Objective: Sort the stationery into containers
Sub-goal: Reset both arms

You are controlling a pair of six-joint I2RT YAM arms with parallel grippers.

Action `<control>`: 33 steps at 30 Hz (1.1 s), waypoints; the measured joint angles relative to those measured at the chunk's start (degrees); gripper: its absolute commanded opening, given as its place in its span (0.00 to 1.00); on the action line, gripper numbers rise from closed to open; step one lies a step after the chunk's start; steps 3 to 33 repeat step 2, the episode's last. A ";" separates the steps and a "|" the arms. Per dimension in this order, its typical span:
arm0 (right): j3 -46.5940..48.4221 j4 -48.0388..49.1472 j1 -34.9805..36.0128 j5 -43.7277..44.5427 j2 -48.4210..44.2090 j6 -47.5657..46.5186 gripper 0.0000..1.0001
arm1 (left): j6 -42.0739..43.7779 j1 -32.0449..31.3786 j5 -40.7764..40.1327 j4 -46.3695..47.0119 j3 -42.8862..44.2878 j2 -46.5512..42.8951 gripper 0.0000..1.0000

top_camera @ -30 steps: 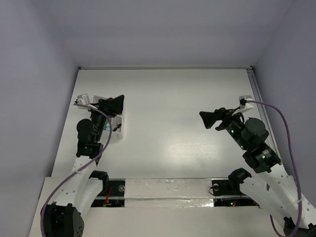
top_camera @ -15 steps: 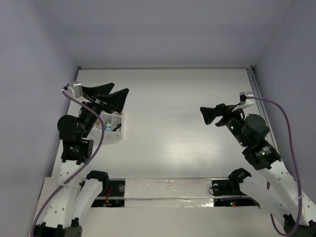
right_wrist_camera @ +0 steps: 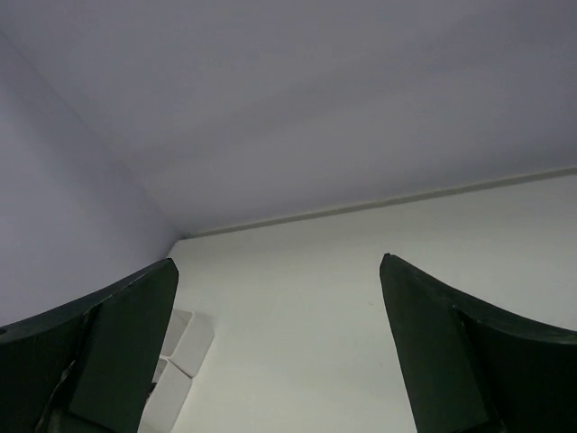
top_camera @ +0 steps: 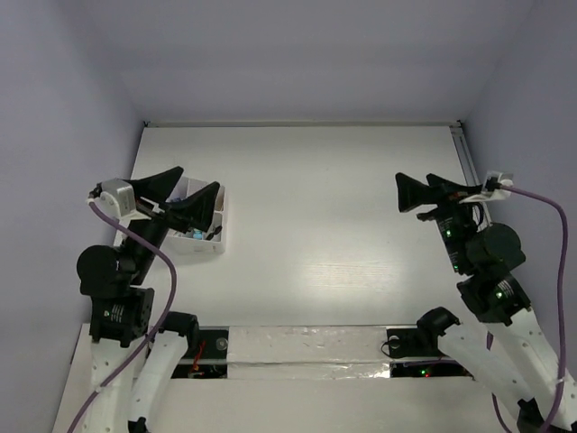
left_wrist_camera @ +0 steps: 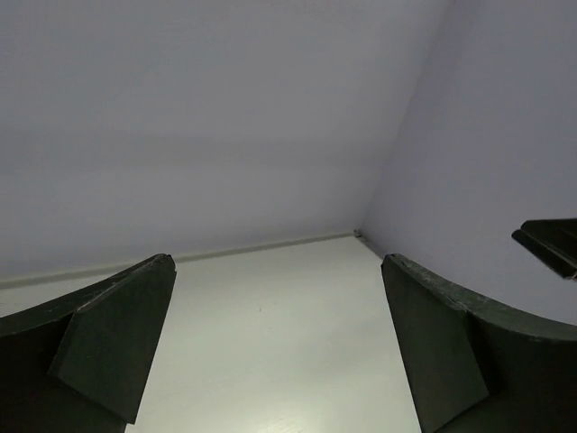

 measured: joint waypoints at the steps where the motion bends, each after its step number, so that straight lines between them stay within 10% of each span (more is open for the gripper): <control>1: 0.00 0.02 0.00 0.17 0.79 0.04 1.00 | 0.57 -0.02 -0.44 -1.16 -0.44 -0.72 0.99; 33: -0.09 0.02 0.00 0.35 1.68 0.17 1.00 | 1.01 -0.13 -0.98 -2.10 -0.74 -1.33 0.99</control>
